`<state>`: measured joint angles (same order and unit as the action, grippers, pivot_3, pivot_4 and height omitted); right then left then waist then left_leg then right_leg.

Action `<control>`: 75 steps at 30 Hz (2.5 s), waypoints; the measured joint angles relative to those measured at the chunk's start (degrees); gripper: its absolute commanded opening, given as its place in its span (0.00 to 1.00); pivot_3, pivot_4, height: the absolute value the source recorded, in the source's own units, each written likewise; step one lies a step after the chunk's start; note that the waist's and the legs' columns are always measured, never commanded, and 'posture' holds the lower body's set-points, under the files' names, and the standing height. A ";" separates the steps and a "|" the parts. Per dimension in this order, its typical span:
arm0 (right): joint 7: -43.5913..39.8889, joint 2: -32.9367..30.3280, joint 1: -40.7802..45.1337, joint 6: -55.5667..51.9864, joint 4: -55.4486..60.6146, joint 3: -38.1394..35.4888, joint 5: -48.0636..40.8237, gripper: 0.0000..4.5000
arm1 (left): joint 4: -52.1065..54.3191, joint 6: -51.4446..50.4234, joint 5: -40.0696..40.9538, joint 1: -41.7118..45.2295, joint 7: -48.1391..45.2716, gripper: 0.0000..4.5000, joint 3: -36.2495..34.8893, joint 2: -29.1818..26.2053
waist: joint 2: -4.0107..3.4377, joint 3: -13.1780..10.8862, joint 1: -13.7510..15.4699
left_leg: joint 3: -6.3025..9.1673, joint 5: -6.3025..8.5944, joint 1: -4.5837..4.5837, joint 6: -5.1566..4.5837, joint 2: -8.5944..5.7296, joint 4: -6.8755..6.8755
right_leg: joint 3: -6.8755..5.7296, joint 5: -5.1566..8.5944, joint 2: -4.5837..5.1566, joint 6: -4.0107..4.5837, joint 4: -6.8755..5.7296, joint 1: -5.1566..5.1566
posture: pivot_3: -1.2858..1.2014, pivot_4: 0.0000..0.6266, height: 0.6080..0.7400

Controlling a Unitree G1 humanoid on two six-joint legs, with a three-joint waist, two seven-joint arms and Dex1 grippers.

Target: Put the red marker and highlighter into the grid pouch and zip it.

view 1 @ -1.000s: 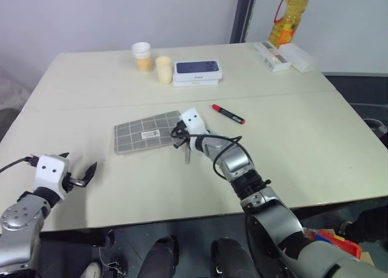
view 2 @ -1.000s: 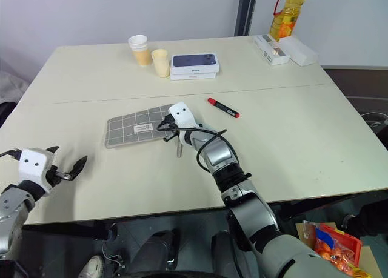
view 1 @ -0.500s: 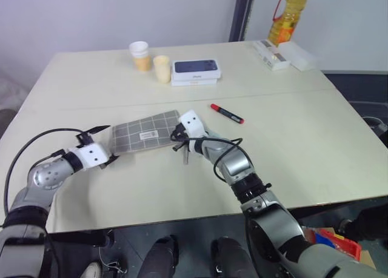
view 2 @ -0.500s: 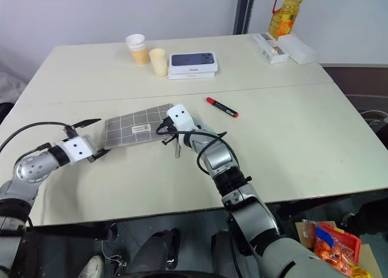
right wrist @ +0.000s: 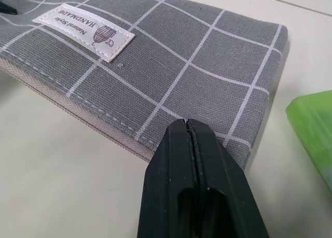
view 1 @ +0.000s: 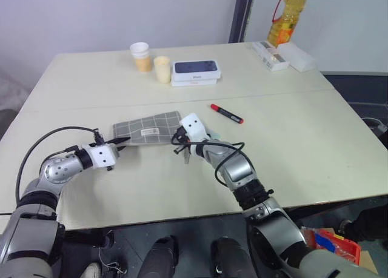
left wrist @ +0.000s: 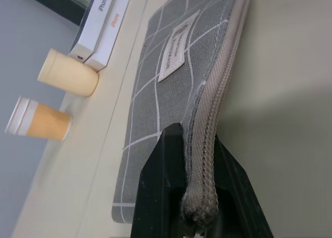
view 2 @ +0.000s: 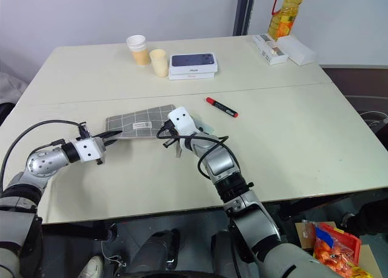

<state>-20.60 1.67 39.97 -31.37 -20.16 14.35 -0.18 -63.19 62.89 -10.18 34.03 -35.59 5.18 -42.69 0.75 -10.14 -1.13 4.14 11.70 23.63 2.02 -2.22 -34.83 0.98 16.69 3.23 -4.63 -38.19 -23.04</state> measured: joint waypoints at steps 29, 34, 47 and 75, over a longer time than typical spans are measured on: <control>-8.04 -11.26 -5.70 -10.31 19.29 -4.72 -9.11 0.49 | 62.97 -46.16 14.85 -35.28 11.71 0.00 -10.09 15.17 | -0.02 -0.02 -1.01 | 0.15 0.01 0.09 0.00 0.05 -0.13 | 0.00 0.00 0.07 0.04 0.03 0.05 | 0.52 0.24 1.00; -6.60 -9.86 -4.73 -9.65 18.51 -5.44 -9.11 0.01 | 62.95 -46.18 14.39 -34.39 10.71 0.00 -9.77 15.79 | -0.02 -0.02 -0.95 | 0.14 0.01 0.09 0.00 0.05 -0.15 | 0.00 0.00 0.07 0.04 0.04 0.07 | 0.52 0.24 1.00; -9.32 -8.13 -3.29 -10.33 22.25 5.73 -7.33 0.01 | 63.53 -50.14 12.11 -30.99 10.89 0.00 -7.14 17.96 | -0.02 -0.02 -1.08 | 0.16 0.01 0.09 0.00 0.05 -0.16 | -0.01 0.00 0.04 0.03 0.03 0.07 | 0.52 0.24 1.00; -12.39 -20.93 -3.22 -8.55 20.01 2.34 -1.22 0.86 | 66.23 -58.37 8.31 -30.32 17.01 0.00 -11.84 15.59 | -0.01 -0.02 -0.01 | 0.17 0.02 0.09 0.01 0.03 -0.18 | -0.04 0.01 0.06 0.03 0.07 0.10 | 0.52 0.24 1.00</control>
<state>-32.99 -19.26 36.75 -39.92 -0.15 16.69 -1.40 3.04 4.52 -1.87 3.71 -18.58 -6.66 -27.10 0.75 -10.16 -1.14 4.31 11.72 23.72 2.03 -2.18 -35.01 0.94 16.70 3.28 -4.60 -38.11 -22.94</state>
